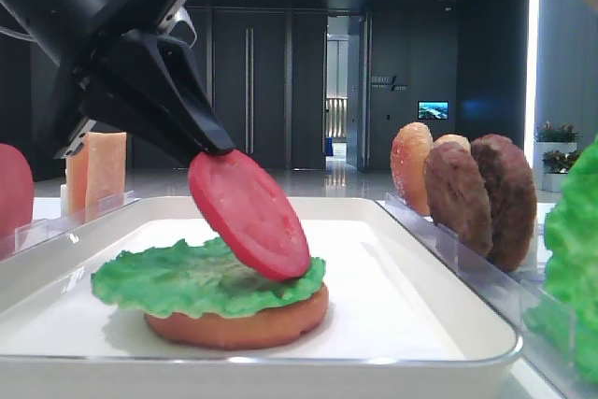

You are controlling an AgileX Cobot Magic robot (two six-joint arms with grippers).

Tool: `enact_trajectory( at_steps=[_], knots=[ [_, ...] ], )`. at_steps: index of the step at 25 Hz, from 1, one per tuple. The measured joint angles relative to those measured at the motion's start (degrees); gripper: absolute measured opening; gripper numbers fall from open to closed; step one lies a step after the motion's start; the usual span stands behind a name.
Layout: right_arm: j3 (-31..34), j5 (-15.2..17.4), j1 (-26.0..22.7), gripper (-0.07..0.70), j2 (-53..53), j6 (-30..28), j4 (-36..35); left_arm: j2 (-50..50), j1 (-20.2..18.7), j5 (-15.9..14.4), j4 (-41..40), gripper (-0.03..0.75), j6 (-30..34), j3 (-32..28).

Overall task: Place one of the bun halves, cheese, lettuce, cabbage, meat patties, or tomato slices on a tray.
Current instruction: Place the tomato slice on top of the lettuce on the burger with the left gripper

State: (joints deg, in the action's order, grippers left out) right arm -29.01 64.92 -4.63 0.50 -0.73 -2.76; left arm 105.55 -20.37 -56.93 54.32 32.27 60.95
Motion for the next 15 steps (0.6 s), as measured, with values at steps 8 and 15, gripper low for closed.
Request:
enact_trajectory(
  at_steps=[8, 15],
  knots=[
    [0.0, 0.0, 0.0, 0.434, 0.0, 0.0, 0.0, 0.0, 0.0, 0.42, -0.5, 0.047, -1.14, 0.0],
    [0.0, 0.0, 0.0, 0.434, 0.0, 0.0, 0.0, 0.0, 0.0, 0.61, -1.84, 0.047, -2.74, 0.0]
  ],
)
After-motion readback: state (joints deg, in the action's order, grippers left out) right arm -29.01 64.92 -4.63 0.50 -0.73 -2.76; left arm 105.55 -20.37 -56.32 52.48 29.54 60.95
